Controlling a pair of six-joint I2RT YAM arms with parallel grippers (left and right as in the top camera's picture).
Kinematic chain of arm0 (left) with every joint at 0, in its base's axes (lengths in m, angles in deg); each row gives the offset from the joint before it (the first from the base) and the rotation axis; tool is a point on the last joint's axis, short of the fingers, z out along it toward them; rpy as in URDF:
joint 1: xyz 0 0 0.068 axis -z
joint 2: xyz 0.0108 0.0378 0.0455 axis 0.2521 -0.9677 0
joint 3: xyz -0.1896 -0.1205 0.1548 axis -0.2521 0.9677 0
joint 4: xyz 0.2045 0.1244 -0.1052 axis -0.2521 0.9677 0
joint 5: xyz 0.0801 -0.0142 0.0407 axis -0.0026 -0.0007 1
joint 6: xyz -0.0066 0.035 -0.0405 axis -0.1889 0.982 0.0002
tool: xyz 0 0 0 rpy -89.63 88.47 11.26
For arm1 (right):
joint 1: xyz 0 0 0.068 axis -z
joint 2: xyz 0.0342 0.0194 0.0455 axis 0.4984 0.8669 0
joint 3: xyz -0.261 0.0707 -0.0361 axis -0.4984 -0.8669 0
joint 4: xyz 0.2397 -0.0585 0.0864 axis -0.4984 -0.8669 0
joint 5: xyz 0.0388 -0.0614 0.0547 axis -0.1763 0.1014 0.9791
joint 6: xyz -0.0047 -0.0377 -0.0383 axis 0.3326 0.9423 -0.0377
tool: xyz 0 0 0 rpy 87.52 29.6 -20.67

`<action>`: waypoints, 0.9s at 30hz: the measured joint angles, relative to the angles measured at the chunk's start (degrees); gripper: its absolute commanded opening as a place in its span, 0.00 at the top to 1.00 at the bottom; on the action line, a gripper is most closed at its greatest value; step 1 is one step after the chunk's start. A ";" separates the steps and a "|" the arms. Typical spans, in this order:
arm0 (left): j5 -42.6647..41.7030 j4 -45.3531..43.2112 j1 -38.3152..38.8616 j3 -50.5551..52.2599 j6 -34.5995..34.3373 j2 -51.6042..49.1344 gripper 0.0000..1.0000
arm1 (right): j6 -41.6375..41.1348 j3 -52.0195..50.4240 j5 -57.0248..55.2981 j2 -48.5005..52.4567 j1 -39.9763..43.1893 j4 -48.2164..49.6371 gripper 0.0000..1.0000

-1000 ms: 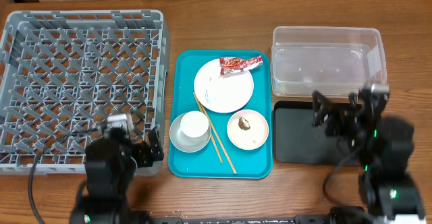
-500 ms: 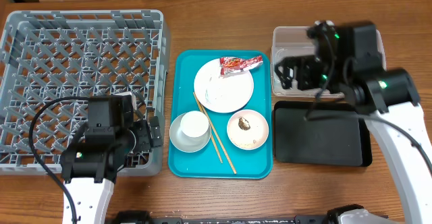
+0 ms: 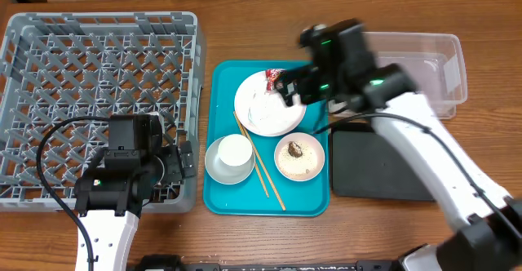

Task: Sort waste into correct bins and load items into the dishwasher
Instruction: 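Reach the right gripper to the white tissue on the plate and grasp it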

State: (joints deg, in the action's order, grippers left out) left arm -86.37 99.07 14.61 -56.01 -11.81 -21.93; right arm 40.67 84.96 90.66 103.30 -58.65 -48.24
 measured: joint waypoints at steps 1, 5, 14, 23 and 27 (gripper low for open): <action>0.17 0.48 -0.57 -0.09 -0.22 0.00 0.00 | -0.44 -0.02 -1.11 1.31 -1.29 0.37 0.03; 0.85 1.66 -5.68 -0.74 -0.44 0.00 0.00 | -2.49 0.00 -4.20 7.50 -4.87 2.32 0.07; 1.22 1.66 -12.11 -1.20 -0.44 0.00 0.00 | -8.74 0.00 -6.49 18.01 -8.68 8.26 0.19; 1.22 1.68 -12.13 -1.22 -0.44 0.00 0.00 | -13.44 0.00 -6.95 24.22 -9.81 8.83 0.86; 1.22 1.66 -12.11 -1.27 -0.44 0.00 0.00 | -14.14 2.01 -7.32 24.20 -9.40 5.68 0.96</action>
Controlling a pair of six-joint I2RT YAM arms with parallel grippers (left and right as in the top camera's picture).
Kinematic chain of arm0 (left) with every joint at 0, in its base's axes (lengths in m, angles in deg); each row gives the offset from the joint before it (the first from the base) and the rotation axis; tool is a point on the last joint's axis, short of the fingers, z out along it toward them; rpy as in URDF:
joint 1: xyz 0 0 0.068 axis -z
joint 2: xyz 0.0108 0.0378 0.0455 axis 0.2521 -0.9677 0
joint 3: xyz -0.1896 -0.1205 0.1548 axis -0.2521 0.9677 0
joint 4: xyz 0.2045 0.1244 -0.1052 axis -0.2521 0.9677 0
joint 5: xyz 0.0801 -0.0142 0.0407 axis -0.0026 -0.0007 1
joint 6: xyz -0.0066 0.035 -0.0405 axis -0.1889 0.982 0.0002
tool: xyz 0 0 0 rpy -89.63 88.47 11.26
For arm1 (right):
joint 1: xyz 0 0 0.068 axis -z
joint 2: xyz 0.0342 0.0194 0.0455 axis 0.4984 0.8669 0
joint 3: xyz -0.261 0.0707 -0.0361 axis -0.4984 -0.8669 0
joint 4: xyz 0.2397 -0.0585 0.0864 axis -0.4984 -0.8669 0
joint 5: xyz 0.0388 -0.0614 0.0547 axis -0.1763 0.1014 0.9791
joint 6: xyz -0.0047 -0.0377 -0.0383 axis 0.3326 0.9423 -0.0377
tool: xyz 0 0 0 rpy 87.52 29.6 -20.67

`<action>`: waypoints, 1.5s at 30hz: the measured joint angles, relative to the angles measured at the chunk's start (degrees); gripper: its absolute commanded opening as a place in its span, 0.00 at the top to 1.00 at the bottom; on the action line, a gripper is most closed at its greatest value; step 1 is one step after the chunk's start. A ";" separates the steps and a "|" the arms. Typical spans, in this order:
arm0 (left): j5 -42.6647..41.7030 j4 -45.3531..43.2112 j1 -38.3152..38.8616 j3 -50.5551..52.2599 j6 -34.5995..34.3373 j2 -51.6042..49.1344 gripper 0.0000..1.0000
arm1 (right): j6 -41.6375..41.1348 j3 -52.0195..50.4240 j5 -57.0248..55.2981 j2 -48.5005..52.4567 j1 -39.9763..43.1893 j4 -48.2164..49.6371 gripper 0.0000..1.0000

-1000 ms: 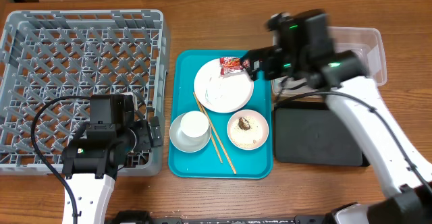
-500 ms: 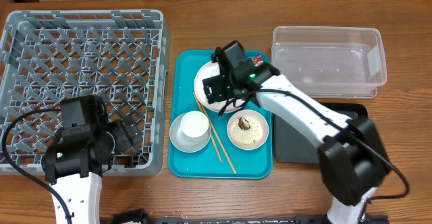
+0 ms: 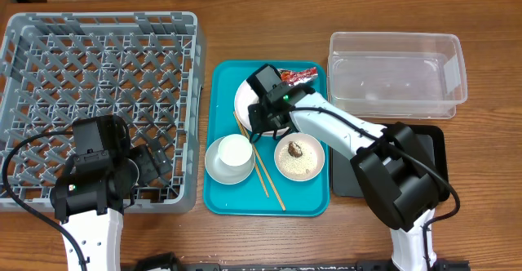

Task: Sort waste into correct bins and load items into the dishwasher
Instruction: 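Reach the right gripper to the white tissue on the plate and grasp it, then carry the tissue with the right gripper and drop it in the clear bin, then move the right gripper to the red snack wrapper and grasp it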

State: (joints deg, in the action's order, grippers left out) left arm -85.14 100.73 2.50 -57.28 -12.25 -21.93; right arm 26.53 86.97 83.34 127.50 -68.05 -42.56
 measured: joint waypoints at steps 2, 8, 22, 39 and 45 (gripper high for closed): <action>0.00 -0.02 -0.02 0.00 0.00 0.00 0.00 | -0.07 2.27 -1.03 -0.72 0.74 -2.69 0.96; 0.00 -0.11 -0.02 0.00 0.00 0.00 0.00 | -0.15 8.39 -4.79 -8.15 6.03 -6.78 0.96; 0.00 -0.92 -0.02 0.00 -0.02 0.00 0.00 | -7.08 8.52 -7.74 -16.00 28.61 -14.86 0.21; 0.00 -1.36 -0.02 -0.02 -0.02 0.00 0.00 | 34.73 11.39 3.15 -14.49 18.53 -9.33 0.15; 0.00 -1.31 -0.02 -0.02 0.00 -0.02 0.00 | 41.51 11.47 3.48 -6.29 14.05 -4.46 0.12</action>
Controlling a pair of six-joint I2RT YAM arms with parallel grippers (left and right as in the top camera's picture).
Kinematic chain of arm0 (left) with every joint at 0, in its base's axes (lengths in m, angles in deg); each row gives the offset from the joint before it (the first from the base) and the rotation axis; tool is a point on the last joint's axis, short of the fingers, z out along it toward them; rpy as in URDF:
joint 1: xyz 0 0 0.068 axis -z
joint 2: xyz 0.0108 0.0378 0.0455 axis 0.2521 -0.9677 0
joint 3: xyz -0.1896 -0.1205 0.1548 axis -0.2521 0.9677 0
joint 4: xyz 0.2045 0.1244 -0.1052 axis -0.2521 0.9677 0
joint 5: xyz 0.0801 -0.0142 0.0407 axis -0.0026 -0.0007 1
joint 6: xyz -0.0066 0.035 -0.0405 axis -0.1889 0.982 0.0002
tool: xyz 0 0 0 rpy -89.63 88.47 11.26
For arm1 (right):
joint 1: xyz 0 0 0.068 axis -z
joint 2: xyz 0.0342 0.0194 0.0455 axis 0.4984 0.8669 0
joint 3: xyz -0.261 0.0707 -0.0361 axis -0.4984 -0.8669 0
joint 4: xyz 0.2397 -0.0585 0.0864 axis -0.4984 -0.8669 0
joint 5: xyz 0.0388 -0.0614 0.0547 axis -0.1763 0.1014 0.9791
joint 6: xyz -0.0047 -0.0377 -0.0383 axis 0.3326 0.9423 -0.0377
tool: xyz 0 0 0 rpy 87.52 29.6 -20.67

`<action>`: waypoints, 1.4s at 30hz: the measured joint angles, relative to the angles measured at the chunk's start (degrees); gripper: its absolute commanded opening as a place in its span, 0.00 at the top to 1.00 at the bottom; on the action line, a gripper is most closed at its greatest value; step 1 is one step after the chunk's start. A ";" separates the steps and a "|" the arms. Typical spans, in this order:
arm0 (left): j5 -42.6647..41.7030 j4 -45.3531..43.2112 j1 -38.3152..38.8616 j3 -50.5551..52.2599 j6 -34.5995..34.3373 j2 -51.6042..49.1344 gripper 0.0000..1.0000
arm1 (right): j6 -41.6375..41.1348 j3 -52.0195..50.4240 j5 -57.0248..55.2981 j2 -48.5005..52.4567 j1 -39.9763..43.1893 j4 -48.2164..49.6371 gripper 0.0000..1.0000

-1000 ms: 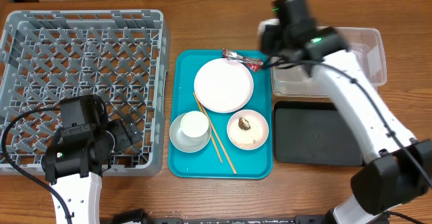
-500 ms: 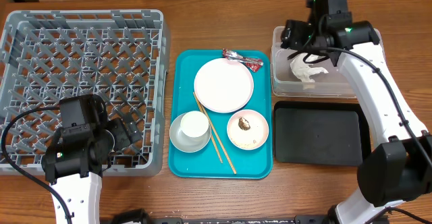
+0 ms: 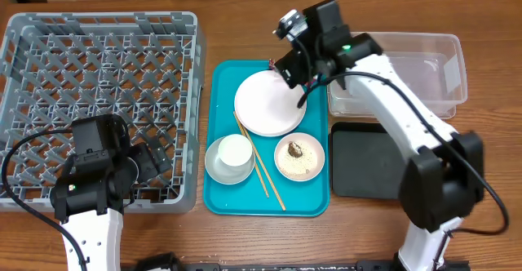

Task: Sort waste into correct bins and load items into the dishwasher
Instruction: 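Move the right gripper to the red snack wrapper and grasp it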

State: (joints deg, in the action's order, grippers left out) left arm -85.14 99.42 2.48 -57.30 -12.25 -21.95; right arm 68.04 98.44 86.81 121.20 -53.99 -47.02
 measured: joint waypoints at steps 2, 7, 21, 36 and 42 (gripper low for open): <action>0.00 0.04 0.00 0.00 0.00 -0.20 0.00 | 0.59 0.00 -0.04 2.21 -0.39 1.68 0.13; 0.00 0.50 0.00 0.00 0.00 -0.63 0.00 | 1.36 0.00 -0.02 6.58 -0.76 6.10 0.16; 0.00 0.50 0.00 0.00 0.00 -0.68 0.00 | 1.66 0.02 -0.02 11.69 -1.07 10.88 0.66; 0.00 0.87 0.00 -0.02 0.00 -0.68 0.00 | 1.79 0.02 -0.28 11.93 -1.07 11.26 0.51; 0.00 0.87 0.00 -0.02 0.00 -0.68 0.00 | 1.70 0.02 -0.42 13.44 -1.07 12.39 0.68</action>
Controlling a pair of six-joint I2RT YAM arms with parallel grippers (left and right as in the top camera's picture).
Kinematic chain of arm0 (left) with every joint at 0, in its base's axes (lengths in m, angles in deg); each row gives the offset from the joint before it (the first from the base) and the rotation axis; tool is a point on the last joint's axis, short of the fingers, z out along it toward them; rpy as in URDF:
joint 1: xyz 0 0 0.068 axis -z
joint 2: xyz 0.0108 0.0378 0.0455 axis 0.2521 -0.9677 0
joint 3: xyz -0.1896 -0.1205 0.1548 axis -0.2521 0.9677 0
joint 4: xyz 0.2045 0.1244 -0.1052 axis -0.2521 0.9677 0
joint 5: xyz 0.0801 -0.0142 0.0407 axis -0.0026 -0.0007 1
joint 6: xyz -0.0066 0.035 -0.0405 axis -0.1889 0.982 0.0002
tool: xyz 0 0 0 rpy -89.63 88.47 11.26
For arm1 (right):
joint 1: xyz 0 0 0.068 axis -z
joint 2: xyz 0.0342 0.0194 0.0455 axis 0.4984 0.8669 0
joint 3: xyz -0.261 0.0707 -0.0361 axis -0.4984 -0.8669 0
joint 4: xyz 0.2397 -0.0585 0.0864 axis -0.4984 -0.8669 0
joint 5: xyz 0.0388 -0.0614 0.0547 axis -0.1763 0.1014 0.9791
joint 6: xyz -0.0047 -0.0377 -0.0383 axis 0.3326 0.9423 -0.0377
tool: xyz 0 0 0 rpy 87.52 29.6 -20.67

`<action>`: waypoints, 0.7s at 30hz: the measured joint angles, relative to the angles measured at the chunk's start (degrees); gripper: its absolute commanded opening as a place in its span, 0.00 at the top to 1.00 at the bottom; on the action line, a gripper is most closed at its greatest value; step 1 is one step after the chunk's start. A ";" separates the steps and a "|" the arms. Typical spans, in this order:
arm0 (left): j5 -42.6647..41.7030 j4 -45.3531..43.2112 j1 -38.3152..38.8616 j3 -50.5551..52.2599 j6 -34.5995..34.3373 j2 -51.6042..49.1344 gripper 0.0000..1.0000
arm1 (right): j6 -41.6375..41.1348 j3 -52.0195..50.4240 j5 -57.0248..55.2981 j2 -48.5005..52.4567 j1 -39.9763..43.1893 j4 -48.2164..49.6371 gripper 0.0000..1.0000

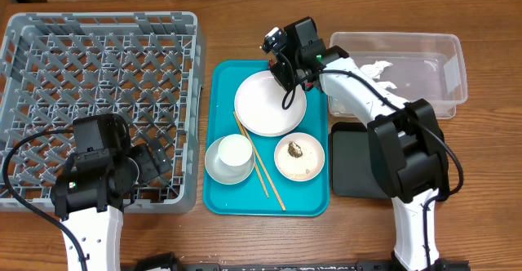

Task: Sort waste into correct bins and load items into the dishwasher
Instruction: 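Move the right gripper to the red snack wrapper and grasp it, then drop the red wrapper into the clear bin with the right gripper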

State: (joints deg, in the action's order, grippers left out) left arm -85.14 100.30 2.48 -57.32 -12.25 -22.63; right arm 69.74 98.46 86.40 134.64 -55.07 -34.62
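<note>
The teal tray (220,197) holds a white plate (265,112), a white cup in a bowl (232,157), chopsticks (261,166) and a small bowl (299,158) with a brown scrap. My right gripper (281,65) hangs over the plate's far edge at the tray's top right. From above I cannot see how its jaws stand or whether they hold anything. The red wrapper is not visible. A white crumpled piece (379,67) lies in the clear bin (453,75). My left gripper (155,161) sits open over the front right of the grey dish rack (98,67).
A flat black bin (383,173) lies in front of the clear bin, right of the tray. The right arm stretches across the clear bin's left end. The dish rack fills the table's left side, and its right wall is close to the tray.
My right gripper has shifted slightly left, from the tray's far right corner to the plate's far edge. The arm now covers less of the clear bin, where a white crumpled piece shows. The left arm is unchanged.
First the right gripper was at the plate beside a red wrapper, and the plate looked littered. Then it was low on the plate with the wrapper lying on the tray's far right. Later the plate was bare and the wrapper gone from the tray, as now.
</note>
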 measured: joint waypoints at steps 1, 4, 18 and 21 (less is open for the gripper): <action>0.00 0.00 0.00 0.00 -0.02 0.00 0.00 | -0.02 0.00 0.00 0.15 0.00 0.20 0.73; 0.00 0.02 0.00 0.00 0.00 0.00 0.00 | 0.22 0.00 0.00 0.24 -0.02 -0.09 0.88; 0.00 0.02 0.00 0.00 0.00 0.00 0.00 | -7.91 0.00 -6.05 -12.50 0.48 -5.66 0.96; 0.00 0.00 0.00 0.00 -0.02 0.00 0.00 | -13.97 0.72 -6.95 -20.52 2.56 -8.83 0.96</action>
State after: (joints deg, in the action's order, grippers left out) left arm -85.14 100.30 2.48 -57.32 -12.27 -22.63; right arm 55.78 99.18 79.44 114.12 -52.51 -43.45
